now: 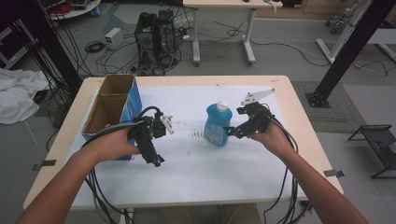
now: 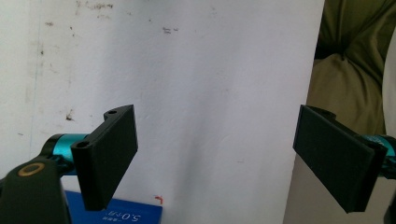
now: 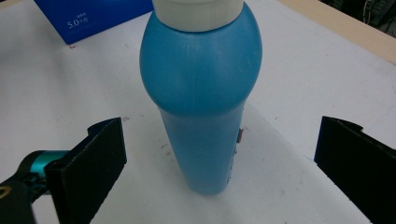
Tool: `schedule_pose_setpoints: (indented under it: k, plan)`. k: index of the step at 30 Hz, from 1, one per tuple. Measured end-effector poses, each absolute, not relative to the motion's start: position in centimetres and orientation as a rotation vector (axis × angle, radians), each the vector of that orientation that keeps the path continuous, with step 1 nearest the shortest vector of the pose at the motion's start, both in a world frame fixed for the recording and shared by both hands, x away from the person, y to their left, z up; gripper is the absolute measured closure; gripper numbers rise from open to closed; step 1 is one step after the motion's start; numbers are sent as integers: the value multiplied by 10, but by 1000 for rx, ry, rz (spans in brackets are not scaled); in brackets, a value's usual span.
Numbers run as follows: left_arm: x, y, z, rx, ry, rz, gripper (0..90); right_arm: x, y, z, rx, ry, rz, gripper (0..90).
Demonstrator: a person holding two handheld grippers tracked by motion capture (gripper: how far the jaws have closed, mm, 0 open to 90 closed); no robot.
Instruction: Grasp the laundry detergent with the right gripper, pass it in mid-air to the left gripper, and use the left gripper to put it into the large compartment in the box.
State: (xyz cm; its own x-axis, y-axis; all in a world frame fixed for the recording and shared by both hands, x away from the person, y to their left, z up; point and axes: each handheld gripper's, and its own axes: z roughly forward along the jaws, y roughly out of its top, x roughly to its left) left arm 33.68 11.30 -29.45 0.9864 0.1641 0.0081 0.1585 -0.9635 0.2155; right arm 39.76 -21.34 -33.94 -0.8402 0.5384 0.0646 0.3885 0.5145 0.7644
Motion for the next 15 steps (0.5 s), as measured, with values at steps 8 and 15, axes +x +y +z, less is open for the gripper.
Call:
schedule_pose_setpoints:
  k: [8, 15]
  plan:
    - [337, 116, -295, 2910, 245, 35, 138, 402, -202, -349, 804, 2560, 1258, 11]
    - [337, 118, -295, 2913, 252, 31, 138, 404, -195, -355, 806, 2546, 1282, 11]
